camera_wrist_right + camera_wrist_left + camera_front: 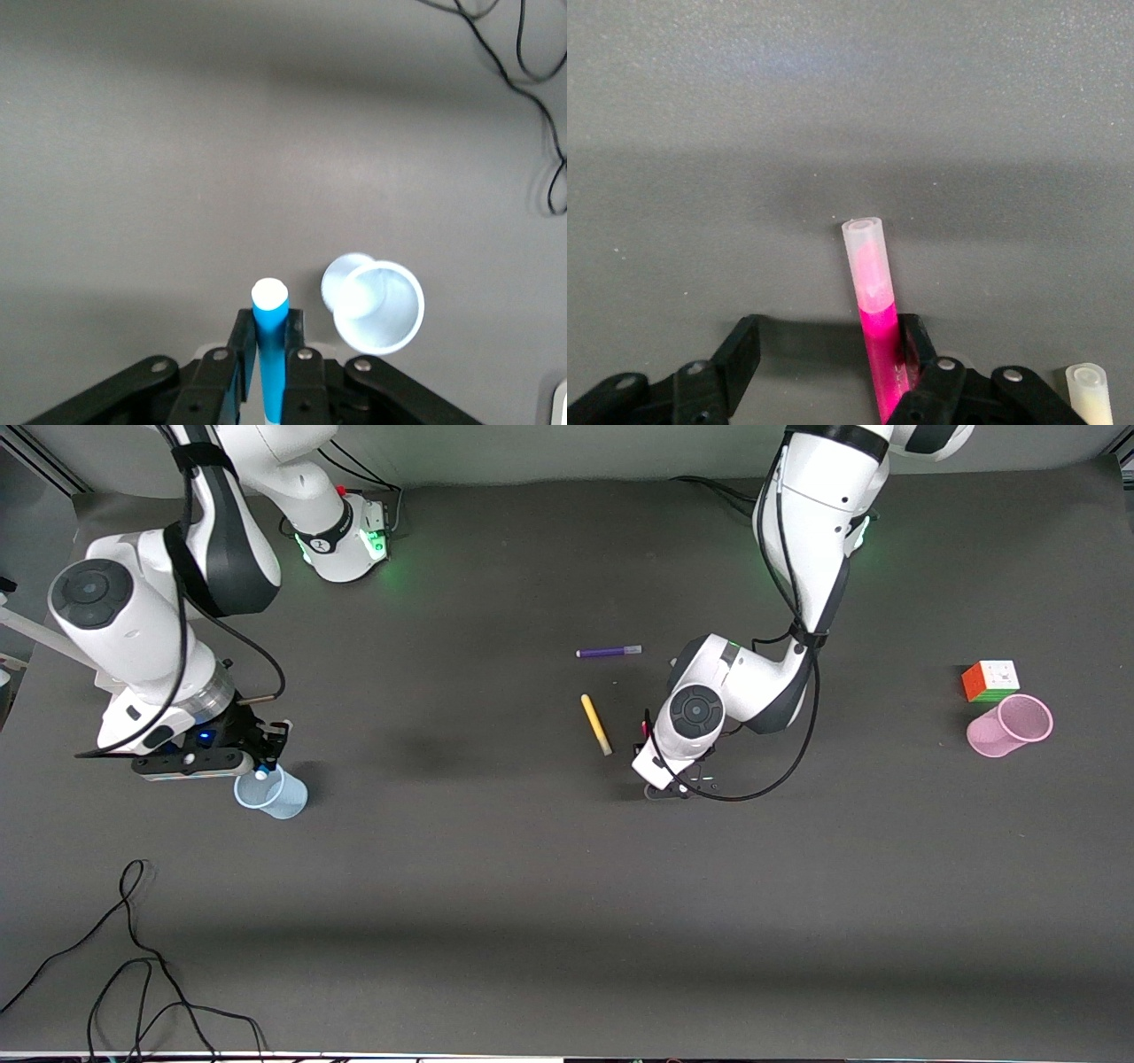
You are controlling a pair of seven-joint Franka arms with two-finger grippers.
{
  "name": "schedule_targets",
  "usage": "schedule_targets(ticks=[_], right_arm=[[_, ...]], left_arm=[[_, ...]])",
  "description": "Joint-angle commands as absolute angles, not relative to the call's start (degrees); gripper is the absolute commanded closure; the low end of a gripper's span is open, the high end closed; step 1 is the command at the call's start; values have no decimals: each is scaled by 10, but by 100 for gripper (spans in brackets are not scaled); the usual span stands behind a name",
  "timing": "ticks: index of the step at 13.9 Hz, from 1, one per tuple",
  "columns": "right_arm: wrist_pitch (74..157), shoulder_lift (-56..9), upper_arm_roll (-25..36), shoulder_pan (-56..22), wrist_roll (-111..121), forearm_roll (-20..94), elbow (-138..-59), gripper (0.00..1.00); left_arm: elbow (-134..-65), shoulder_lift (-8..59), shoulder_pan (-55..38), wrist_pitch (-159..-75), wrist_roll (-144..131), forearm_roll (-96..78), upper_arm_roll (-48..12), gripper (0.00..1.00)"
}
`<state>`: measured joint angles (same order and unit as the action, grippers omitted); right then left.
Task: Place pink and blue markers in matching cups
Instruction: 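Drop the blue marker into the blue cup while the left gripper carries pink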
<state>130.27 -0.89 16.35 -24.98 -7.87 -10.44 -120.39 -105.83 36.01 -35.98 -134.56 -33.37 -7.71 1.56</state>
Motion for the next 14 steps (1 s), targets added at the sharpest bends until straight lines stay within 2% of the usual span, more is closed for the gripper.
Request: schedule_targets(ticks=[1,2,3,4,5,11,14], right_arm=[[1367,11,205,-255,-12,-167,-1246,100],[1381,10,223,-255,25,-170,-1245,100],[1405,4,240,-254,52,-170,-1247,100],[1434,-3,254,-254,61,-170,-1249,100],[1466,-16,261,-254,67,-170,-1252,100],[1639,-68,263,-244,58,-164,-1288,100],[1665,-72,262,-235,38,-163,-1315,100]], left_arm=[[-1078,342,-367,-1357,-345,-74,20,49],[-1078,343,-368,-1358,-345,-74,20,62],[-1077,343,-367,-1358,-345,-74,20,80],[-1077,343,-367,-1358,-345,-74,20,95],[-1077,342,-367,-1358,-345,-74,20,100],[-1066,315,-362,-1339,-335,-74,25,100],[-1043,267,-338,-1260,-332,-72,25,100]])
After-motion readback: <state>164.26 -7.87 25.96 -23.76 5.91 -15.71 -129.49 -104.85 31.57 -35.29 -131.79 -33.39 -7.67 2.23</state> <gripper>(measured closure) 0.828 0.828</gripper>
